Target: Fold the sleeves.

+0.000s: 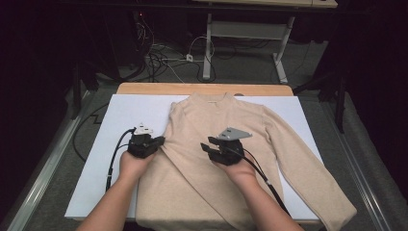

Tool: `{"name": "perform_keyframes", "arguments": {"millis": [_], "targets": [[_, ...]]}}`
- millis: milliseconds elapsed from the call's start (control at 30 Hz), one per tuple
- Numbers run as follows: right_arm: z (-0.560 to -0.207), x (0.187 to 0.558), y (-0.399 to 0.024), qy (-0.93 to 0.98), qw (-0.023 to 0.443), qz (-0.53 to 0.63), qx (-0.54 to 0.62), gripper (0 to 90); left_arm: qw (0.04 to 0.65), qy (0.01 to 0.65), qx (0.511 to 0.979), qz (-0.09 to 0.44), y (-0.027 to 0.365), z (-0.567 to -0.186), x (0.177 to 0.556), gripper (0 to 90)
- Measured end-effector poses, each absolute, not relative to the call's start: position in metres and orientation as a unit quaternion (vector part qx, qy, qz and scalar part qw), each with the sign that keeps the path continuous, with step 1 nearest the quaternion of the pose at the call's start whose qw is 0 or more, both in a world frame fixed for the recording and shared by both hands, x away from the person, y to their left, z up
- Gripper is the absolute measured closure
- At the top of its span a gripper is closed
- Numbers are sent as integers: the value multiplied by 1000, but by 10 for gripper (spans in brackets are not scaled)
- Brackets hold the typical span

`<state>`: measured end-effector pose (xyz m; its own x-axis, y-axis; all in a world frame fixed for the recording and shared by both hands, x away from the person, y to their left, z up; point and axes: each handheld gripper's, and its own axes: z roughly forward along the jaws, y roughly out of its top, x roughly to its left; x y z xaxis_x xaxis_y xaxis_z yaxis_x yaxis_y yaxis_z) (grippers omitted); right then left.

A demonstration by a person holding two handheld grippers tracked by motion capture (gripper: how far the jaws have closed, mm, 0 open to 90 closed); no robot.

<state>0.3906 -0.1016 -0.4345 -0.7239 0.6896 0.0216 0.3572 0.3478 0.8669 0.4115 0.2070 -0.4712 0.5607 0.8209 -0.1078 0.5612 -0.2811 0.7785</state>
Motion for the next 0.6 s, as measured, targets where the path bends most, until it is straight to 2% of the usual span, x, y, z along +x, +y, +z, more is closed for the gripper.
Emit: {"name": "perform_keyframes", "arguments": {"millis": [200,300,600], "targets": [[-435,442,-59,799,180,465,335,619,423,445,772,164,228,-472,413,830],[-439,475,-35,799,175,460,347,618,431,450,768,145,229,-482,415,826],[-444,551,17,794,192,440,373,585,426,441,776,148,225,-484,415,822]]}}
